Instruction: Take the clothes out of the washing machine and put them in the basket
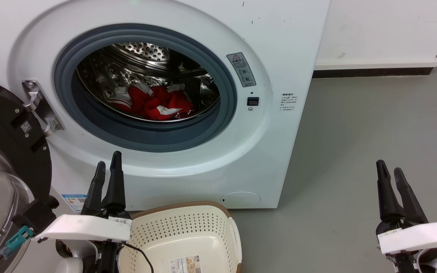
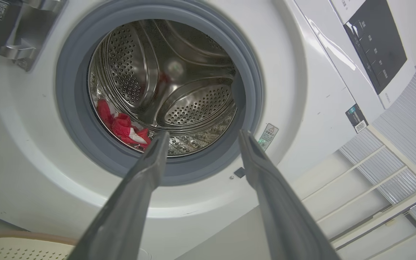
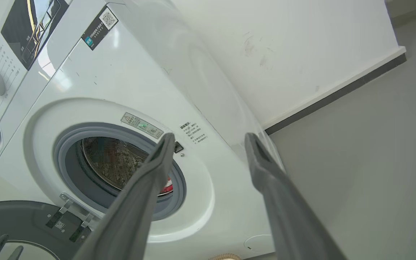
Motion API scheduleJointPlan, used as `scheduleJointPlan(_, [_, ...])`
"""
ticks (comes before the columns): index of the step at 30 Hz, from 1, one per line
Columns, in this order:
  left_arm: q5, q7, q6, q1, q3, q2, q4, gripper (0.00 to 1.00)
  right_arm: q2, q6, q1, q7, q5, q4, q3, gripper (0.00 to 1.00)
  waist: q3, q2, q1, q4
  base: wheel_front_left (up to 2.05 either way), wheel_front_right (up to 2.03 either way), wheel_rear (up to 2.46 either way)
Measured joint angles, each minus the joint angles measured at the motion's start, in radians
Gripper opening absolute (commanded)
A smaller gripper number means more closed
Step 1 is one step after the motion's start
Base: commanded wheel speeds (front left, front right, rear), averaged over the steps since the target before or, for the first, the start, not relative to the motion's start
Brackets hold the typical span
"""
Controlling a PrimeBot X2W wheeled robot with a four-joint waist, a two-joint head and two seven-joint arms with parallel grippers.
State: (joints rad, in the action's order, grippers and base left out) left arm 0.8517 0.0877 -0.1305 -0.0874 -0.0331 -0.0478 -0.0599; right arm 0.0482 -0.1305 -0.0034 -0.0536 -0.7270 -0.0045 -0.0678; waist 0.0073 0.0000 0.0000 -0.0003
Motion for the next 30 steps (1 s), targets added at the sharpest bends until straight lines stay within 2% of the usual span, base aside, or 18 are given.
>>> scheduleJointPlan(2, [-0.07, 0.013, 0.0, 0.001, 0.006, -0.001, 0.007, 1.0, 0.0, 0.0, 0.009, 0.002, 0.073, -0.015, 0.001, 1.0, 0.0, 0.0, 0.0, 0.003, 0.0, 0.0, 0.0])
scheduleJointPlan(18, [-0.313, 0.057, 0.0, 0.021, 0.025, -0.009, 0.016, 1.0, 0.0, 0.0, 0.034, 0.019, 0.302, -0.069, 0.004, 1.0, -0.001, 0.0, 0.0, 0.006, 0.0, 0.0, 0.0])
scheduleJointPlan(19, [-0.361, 0.066, 0.0, 0.023, 0.029, -0.013, 0.016, 1.0, 0.0, 0.0, 0.041, 0.024, 0.34, -0.075, 0.005, 1.0, -0.002, 0.0, 0.0, 0.006, 0.0, 0.0, 0.0])
scheduleJointPlan(30, [-0.482, 0.091, 0.012, 0.027, 0.034, -0.014, 0.017, 1.0, 0.0, 0.0, 0.054, 0.037, 0.459, -0.095, 0.003, 1.0, -0.004, 0.0, 0.0, 0.011, 0.0, 0.0, 0.0])
